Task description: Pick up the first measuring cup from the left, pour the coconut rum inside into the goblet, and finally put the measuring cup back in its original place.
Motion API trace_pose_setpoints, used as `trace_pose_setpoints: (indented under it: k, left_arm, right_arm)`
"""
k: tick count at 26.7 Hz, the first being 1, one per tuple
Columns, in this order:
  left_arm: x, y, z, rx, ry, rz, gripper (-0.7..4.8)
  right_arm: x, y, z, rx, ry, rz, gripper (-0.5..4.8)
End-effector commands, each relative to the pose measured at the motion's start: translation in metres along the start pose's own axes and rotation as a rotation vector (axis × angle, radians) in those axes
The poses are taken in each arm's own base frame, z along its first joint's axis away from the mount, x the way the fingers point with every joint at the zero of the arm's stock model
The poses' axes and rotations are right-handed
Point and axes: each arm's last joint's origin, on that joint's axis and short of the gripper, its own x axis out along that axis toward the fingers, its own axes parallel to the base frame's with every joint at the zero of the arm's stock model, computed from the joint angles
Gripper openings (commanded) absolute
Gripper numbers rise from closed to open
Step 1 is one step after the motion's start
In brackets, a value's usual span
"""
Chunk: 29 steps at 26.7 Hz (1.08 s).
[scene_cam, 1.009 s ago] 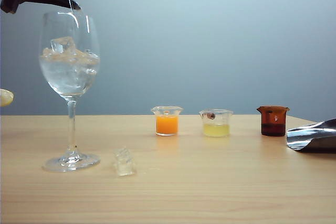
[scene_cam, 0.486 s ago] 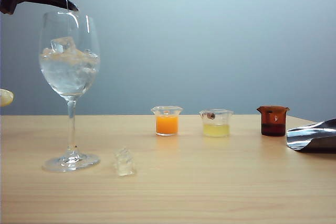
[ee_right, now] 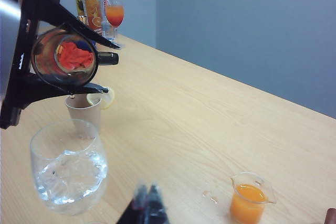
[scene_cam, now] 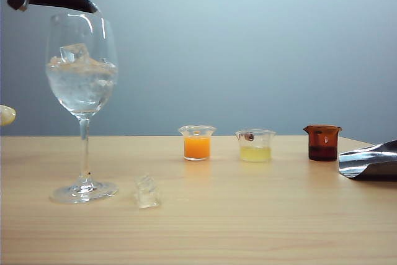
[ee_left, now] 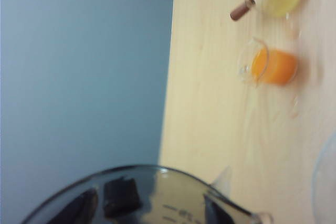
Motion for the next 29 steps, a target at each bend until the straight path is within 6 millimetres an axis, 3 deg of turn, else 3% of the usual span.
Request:
trace_pose_setpoints:
  k: [1, 8, 16, 21, 29]
  left_arm:
    - [-0.001, 0.006, 0.0, -0.186, 0.023, 0.051, 1.78]
    - [0.017, 0.017, -0.015, -0.46, 0.046, 0.233, 1.78]
    - [0.032, 0.023, -0.06, -0.906, -0.033, 0.364, 1.8]
    - [0.067, 0.004, -0.095, -1.085, -0.126, 0.339, 1.79]
    - [0.102, -0.023, -0.118, -1.181, -0.152, 0.344, 1.78]
  right_arm:
    - [-0.001, 0.0, 0.005, -0.003, -0.028, 0.001, -0.09]
    - [0.002, 0.0, 0.003, -0.003, -0.017, 0.003, -0.09]
    - [0.003, 0.0, 0.002, -0.003, -0.014, 0.003, -0.09]
    - [0.015, 0.001, -0.01, -0.003, 0.039, 0.006, -0.09]
    - [0.027, 0.001, -0.018, -0.003, 0.044, 0.009, -0.09]
